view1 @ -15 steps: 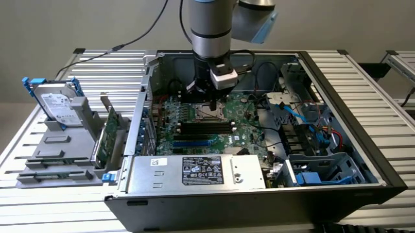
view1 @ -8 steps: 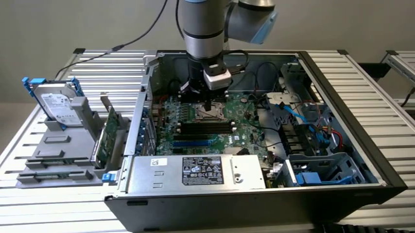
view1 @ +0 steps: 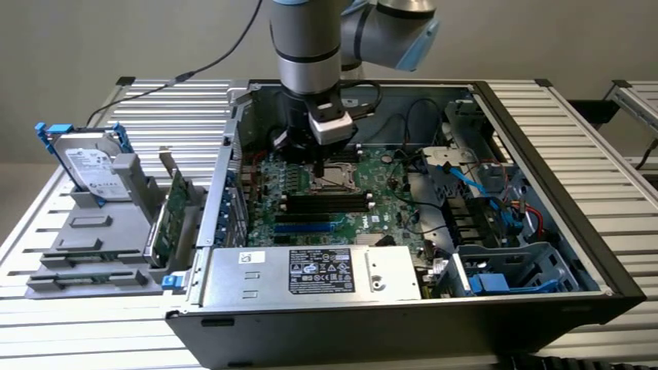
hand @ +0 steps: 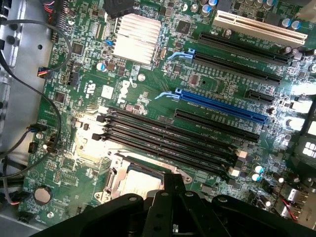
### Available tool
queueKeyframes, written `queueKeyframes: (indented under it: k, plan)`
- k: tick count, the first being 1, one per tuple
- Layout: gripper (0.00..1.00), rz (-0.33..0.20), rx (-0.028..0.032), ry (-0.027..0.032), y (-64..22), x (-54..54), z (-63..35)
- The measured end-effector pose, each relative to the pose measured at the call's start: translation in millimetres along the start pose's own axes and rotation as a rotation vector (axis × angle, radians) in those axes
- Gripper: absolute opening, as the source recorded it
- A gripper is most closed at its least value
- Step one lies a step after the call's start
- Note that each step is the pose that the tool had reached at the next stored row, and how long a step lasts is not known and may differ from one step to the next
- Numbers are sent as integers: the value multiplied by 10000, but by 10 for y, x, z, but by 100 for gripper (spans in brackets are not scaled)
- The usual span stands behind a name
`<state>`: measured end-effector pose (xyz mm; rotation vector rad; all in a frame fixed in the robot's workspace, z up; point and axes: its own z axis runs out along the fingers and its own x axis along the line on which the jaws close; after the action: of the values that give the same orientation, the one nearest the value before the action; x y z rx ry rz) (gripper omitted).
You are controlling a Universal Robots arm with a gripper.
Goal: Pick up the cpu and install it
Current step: 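Install the second cpu locking lever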
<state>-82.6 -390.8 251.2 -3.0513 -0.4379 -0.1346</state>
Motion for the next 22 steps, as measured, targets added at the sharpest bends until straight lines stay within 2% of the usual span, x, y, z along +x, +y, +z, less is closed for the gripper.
queueKeyframes:
  k: [2,4,8,9,17,22]
  plan:
    - [11,-41,25,1,4,-13,-1]
    - [11,-84,80,8,7,-21,-1]
    - [11,-198,277,23,8,-30,0]
    - [11,-213,304,15,10,-34,1]
    - [11,-245,317,6,57,-58,7]
    - [11,-246,349,14,64,-75,35]
